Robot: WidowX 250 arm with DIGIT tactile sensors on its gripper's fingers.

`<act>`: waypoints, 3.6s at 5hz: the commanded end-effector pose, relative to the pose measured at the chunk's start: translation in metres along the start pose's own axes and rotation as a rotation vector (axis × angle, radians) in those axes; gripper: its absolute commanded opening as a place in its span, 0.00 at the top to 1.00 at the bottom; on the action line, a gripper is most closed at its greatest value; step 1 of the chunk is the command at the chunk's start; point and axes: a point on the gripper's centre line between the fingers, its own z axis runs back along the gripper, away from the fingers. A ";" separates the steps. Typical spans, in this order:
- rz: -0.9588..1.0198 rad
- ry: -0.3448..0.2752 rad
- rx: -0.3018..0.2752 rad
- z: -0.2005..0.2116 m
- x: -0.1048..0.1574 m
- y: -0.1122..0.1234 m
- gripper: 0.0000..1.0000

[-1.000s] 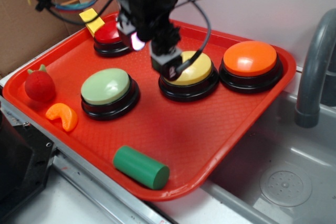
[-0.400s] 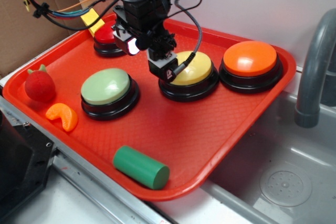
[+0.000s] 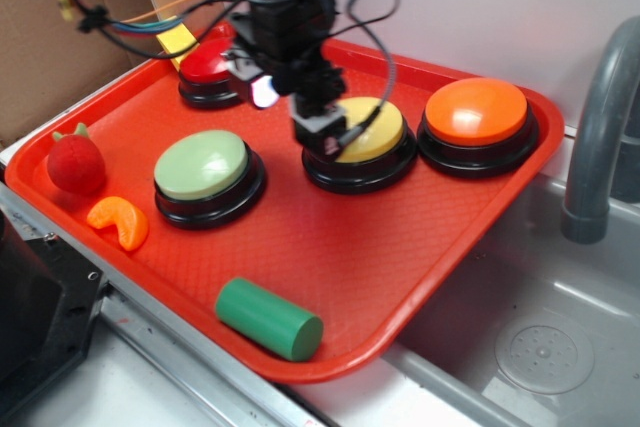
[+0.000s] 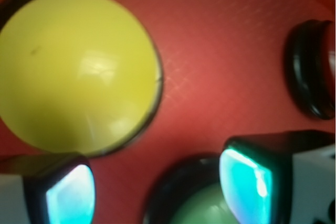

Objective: Push the yellow button.

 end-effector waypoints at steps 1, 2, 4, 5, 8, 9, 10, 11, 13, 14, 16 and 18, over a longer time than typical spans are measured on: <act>-0.022 -0.030 -0.076 0.008 0.035 -0.001 0.00; -0.003 0.009 -0.103 -0.013 0.027 0.002 0.00; -0.009 0.021 -0.088 -0.020 0.026 0.004 0.00; -0.038 -0.059 -0.015 0.008 0.031 0.005 0.00; 0.062 -0.214 -0.099 0.054 0.016 0.012 0.00; 0.086 -0.213 -0.146 0.060 0.014 0.015 0.00; 0.114 -0.181 -0.154 0.064 0.010 0.016 0.00; 0.100 -0.162 -0.184 0.068 0.013 0.019 0.00; 0.097 -0.165 -0.263 0.076 0.014 0.027 0.00; 0.098 -0.167 -0.263 0.081 0.015 0.029 0.00; 0.068 -0.196 -0.258 0.099 0.018 0.018 0.00; 0.070 -0.200 -0.235 0.102 0.016 0.018 0.00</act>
